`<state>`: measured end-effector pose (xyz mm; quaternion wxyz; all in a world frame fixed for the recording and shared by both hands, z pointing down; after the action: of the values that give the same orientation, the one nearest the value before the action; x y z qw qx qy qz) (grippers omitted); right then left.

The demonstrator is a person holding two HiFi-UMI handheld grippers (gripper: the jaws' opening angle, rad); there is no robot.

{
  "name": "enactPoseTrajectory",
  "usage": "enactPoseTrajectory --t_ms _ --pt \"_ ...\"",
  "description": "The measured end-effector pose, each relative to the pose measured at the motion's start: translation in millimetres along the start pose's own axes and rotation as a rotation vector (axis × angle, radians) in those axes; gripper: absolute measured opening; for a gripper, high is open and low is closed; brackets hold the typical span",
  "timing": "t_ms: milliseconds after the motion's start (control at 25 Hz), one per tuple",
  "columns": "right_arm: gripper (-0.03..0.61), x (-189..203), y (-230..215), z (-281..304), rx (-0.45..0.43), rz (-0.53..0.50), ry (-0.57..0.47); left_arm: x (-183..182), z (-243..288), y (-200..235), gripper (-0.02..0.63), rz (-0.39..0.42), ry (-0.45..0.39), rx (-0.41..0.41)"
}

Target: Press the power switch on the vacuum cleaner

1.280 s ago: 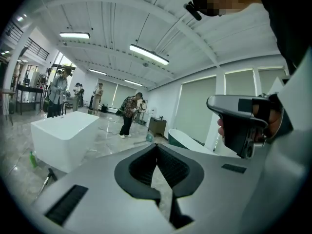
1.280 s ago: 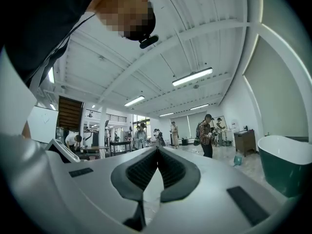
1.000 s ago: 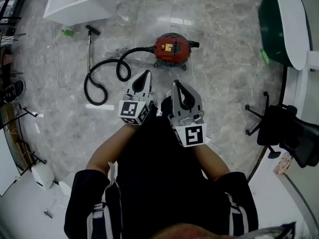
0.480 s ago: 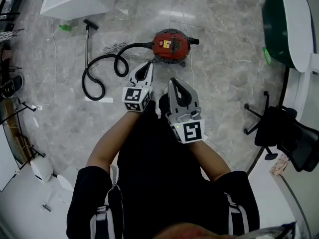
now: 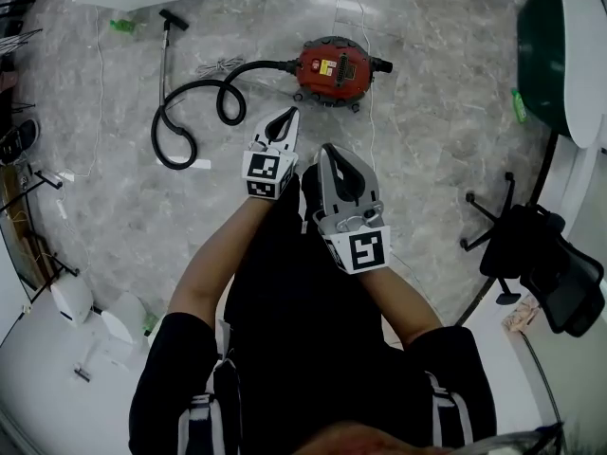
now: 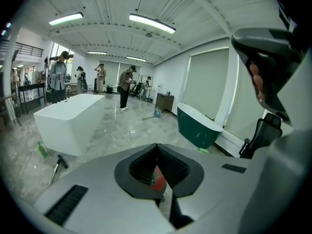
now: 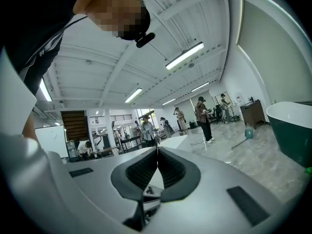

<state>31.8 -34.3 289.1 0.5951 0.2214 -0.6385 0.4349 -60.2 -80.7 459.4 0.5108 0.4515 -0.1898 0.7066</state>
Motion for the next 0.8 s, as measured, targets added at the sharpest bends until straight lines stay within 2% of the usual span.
enactPoseTrajectory --t_ms 200,320,400,520,640,800 --pt "0.018 19 -12 19 0.008 -0.020 0.011 26 34 16 0.018 -0.032 0.037 -0.009" --pt "0.018 28 -23 28 0.015 -0.036 0.008 43 55 21 0.018 -0.001 0.064 -0.006" --pt "0.018 28 -31 32 0.023 -0.102 -0.006 56 68 22 0.018 0.017 0.087 0.011" --pt "0.018 30 -38 36 0.021 -0.222 -0.013 73 89 26 0.018 -0.014 0.122 0.018" --pt "0.018 41 -48 39 0.037 -0.211 -0.002 82 113 36 0.018 -0.031 0.139 -0.003" --pt "0.018 52 -57 36 0.076 -0.209 0.001 97 144 44 0.018 0.005 0.150 -0.007"
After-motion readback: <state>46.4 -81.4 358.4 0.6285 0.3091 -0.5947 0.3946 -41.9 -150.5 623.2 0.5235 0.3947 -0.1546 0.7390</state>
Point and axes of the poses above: the fingertips, and each gripper's own axes: z forward along the fingers, y to its left, x out of its underside, the point moved 3 cm from there along -z, backward along the fingers, and after that the axes turned 1 degree about y, right-handed, at the moved point
